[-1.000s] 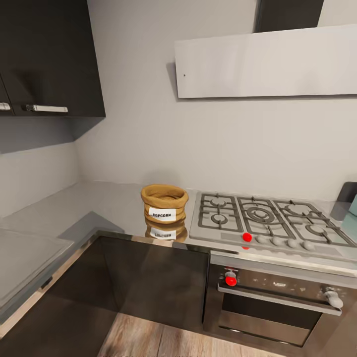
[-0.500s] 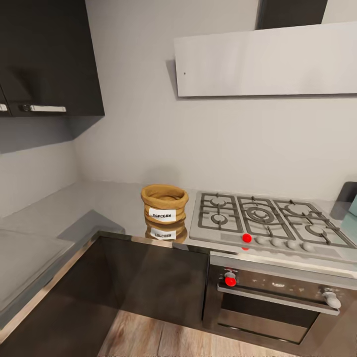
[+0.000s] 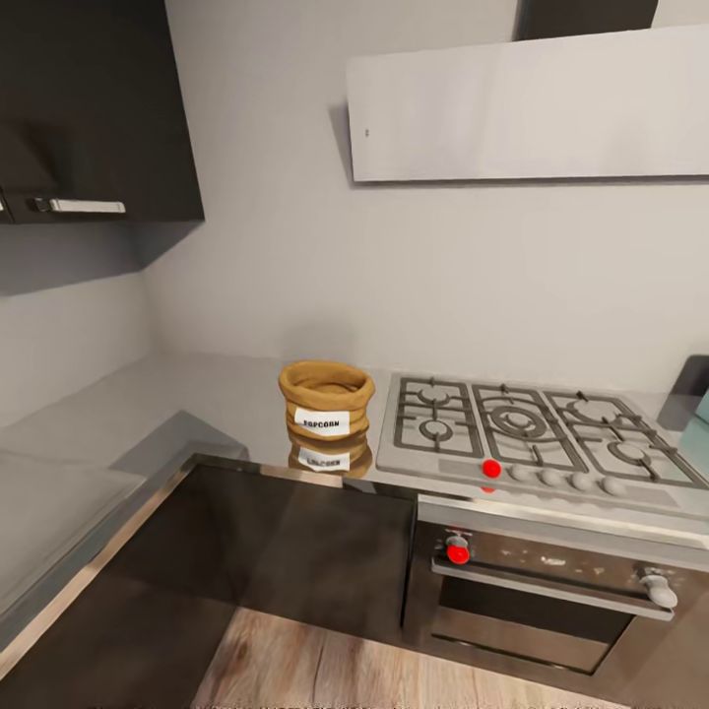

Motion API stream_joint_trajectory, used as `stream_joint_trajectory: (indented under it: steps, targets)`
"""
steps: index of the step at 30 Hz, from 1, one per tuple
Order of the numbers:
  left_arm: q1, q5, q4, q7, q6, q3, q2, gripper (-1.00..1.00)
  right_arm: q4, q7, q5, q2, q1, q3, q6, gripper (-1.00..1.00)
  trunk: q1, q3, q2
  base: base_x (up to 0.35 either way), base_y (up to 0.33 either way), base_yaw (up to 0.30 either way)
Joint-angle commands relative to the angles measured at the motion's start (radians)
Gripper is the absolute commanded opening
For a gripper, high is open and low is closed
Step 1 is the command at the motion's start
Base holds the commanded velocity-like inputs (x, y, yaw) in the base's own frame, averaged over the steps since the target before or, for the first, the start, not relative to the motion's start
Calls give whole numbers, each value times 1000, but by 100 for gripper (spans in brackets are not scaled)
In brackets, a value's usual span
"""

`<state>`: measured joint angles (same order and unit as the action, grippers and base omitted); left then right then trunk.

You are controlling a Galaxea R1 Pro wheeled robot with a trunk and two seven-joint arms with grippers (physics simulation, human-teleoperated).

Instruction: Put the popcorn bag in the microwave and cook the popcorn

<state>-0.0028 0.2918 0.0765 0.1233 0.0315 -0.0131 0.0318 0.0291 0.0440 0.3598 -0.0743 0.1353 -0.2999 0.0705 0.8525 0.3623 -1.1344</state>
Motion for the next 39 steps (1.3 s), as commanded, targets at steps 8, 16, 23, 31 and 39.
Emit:
stream_joint_trajectory:
  steps: [8,16,23,31,39]
  targets:
    - [0,4,0,-3,4,1,0,100,3,2,8,-1,1,-8,6,100,0,14,-1,0,0,0]
    - [0,4,2,-5,4,1,0,100,3,2,8,-1,1,-8,6,100,0,26,-1,0,0,0]
    - [0,1,1,-6,4,2,1,100,3,2,8,-1,1,-8,6,100,0,38,-1,0,0,0]
    - [0,-6,0,-7,4,6,1,100,3,2,8,0,1,-8,6,100,0,50,-1,0,0,0]
    - [0,-5,0,-7,4,5,2,100,3,2,8,-1,1,-8,6,100,0,63,-1,0,0,0]
